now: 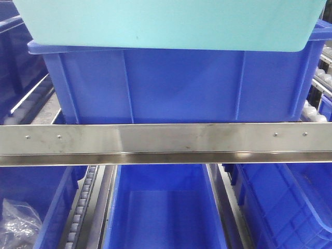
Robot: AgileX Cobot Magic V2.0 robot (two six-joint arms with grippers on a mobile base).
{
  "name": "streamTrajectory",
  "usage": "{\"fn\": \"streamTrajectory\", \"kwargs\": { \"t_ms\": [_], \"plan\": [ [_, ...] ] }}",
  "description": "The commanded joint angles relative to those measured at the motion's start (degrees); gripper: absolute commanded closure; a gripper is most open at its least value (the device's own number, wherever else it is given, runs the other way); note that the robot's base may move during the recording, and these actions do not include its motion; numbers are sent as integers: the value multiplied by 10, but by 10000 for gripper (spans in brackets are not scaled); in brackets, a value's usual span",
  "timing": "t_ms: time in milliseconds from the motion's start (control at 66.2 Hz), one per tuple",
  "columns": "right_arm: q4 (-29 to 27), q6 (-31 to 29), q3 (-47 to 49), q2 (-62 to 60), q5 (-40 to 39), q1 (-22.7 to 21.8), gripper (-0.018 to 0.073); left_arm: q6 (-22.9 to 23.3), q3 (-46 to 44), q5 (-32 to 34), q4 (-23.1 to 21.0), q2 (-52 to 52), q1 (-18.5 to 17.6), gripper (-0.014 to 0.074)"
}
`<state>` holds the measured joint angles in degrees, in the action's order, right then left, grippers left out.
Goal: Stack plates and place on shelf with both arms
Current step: 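Carry the teal tub above the blue crate on the shelf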
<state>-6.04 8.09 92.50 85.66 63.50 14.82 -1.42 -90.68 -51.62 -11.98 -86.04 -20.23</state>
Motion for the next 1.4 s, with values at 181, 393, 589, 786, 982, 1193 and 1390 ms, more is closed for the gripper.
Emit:
{"fn": "streamTrajectory", "kwargs": {
  "t_ms": [181, 393, 589, 786, 982, 1193, 1390],
  "plan": [
    [-81, -20, 25, -23, -68, 12, 504, -13, -19, 36, -78, 27, -10, 509],
    [-81, -20, 25, -23, -68, 12, 504, -13, -19, 36, -78, 27, -10, 509],
    [-81, -20, 25, -23, -68, 12, 504, -13, -19, 36, -78, 27, -10, 509],
    [-81, -20, 25, -23, -68, 12, 504, -13, -19, 36, -78, 27, -10, 509],
    [-81, -20, 25, -23, -68, 12, 504, -13, -19, 36, -78, 27, -10, 509],
    [-81, -20, 25, -23, -68, 12, 504, -13, -19, 40, -76, 27, -10, 509],
    [-81, -20, 25, -23, -68, 12, 504, -13, -19, 54, -76, 27, -10, 509]
  ]
}}
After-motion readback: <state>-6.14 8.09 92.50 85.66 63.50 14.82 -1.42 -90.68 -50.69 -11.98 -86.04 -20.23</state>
